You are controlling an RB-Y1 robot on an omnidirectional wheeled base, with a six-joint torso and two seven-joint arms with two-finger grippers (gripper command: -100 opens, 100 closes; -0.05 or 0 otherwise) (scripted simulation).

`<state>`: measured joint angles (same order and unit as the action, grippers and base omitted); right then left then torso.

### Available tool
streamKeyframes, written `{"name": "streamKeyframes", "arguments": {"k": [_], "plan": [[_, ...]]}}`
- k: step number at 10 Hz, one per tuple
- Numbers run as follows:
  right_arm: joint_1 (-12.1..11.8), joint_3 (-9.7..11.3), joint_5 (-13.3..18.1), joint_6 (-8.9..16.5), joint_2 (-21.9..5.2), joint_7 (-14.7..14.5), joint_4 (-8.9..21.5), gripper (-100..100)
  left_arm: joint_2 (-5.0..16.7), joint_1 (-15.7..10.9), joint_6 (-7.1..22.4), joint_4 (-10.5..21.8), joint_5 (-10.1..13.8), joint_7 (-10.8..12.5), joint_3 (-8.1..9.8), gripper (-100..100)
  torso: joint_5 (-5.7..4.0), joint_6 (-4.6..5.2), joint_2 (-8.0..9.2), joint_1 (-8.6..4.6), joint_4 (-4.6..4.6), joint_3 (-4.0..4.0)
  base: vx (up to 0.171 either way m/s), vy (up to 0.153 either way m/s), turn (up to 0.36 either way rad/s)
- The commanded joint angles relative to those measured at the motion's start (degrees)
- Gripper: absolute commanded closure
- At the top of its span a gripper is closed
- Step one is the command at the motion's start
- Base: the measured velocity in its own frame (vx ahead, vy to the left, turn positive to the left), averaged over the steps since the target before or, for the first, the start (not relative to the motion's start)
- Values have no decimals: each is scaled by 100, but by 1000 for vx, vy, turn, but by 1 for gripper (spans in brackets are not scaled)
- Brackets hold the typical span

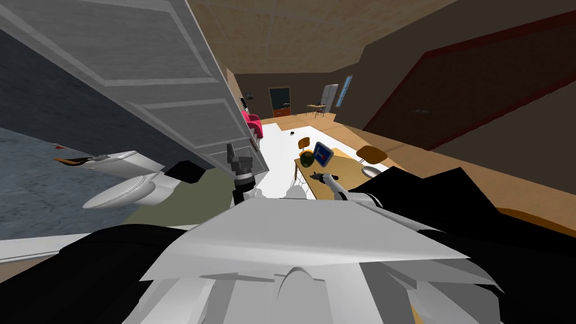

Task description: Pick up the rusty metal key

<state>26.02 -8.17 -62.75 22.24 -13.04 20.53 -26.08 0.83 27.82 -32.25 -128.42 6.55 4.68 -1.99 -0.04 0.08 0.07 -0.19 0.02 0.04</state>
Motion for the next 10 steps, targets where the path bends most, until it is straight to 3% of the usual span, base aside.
{"name": "streamKeyframes", "arguments": {"k": [1,4,6,7,10], "plan": [[-41,47,95,-16,13,237,-93,-100,0,0,0,0,0,0,0,0,0,0,0,0,0,0,-19,-36,0],[36,285,290,-435,194,755,-54,-100,0,0,0,0,0,0,0,0,0,1,3,-2,1,2,-46,-72,116],[-20,291,372,-381,187,850,-152,-100,0,0,0,0,0,0,0,0,-3,1,6,-13,1,4,-32,-63,47],[-16,291,365,-399,188,845,-143,100,0,0,0,0,0,0,0,0,0,1,-3,3,0,-1,-4,-7,-2],[-16,291,365,-395,189,846,-144,100,0,1,0,0,0,0,0,0,5,2,-12,20,-3,-7,0,0,0]]}}
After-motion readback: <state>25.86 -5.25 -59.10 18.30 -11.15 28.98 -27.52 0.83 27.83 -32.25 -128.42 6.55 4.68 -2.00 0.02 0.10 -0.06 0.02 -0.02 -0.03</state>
